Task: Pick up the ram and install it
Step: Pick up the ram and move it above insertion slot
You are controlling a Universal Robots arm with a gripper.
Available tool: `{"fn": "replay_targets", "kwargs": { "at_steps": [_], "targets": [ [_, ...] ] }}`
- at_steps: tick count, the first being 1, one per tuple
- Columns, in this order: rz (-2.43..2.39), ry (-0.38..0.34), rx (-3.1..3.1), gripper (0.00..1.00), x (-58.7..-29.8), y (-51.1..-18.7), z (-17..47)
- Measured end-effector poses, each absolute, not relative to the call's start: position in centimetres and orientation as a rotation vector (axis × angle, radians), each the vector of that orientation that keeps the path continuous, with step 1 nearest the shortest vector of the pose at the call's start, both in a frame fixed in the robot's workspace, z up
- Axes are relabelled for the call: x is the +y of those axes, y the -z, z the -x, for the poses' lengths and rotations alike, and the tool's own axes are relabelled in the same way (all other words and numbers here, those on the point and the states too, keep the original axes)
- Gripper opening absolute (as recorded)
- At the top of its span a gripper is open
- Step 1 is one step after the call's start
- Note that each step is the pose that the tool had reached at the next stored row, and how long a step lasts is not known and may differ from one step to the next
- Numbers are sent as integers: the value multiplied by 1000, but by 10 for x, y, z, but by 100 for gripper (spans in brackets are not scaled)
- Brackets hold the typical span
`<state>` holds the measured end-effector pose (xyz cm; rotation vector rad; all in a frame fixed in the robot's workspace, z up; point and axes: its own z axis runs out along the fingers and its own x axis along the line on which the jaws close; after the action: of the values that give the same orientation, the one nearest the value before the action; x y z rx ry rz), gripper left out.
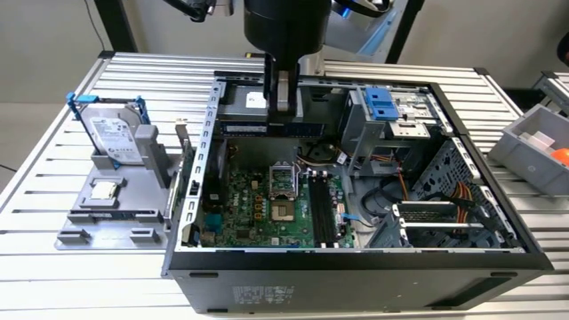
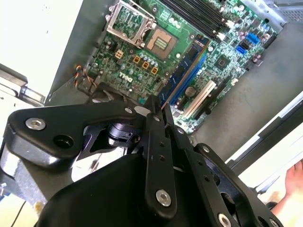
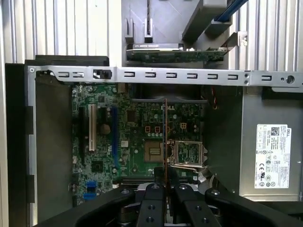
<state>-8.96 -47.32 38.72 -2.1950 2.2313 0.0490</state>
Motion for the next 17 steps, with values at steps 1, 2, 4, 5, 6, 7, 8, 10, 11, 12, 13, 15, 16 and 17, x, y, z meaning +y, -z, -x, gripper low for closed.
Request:
{"fn": "replay_targets", "kwargs": {
  "at_steps": [1, 2, 4, 5, 6, 7, 8, 10, 11, 12, 13, 15, 16, 17],
  "targets": [
    [2194, -49, 2232, 0, -473, -387, 89],
    [2193, -49, 2234, 0, -473, -387, 88],
    [2190, -49, 2236, 0, -473, -387, 86],
    [2189, -49, 2237, 0, -473, -387, 85],
    [2186, -49, 2240, 0, -473, -387, 84],
    [2182, -49, 2244, 0, -473, -387, 84],
    [2179, -49, 2246, 0, -473, -387, 83],
    [2173, -49, 2252, 0, -473, -387, 82],
    [2171, -49, 2254, 0, -473, -387, 82],
    [2171, -49, 2254, 0, -473, -387, 82],
    [2171, -49, 2254, 0, -473, -387, 81],
    [2171, -49, 2254, 0, -473, -387, 80],
    [2171, -49, 2254, 0, -473, -387, 79],
    [2171, -49, 2254, 0, -473, -387, 78]
  ]
}}
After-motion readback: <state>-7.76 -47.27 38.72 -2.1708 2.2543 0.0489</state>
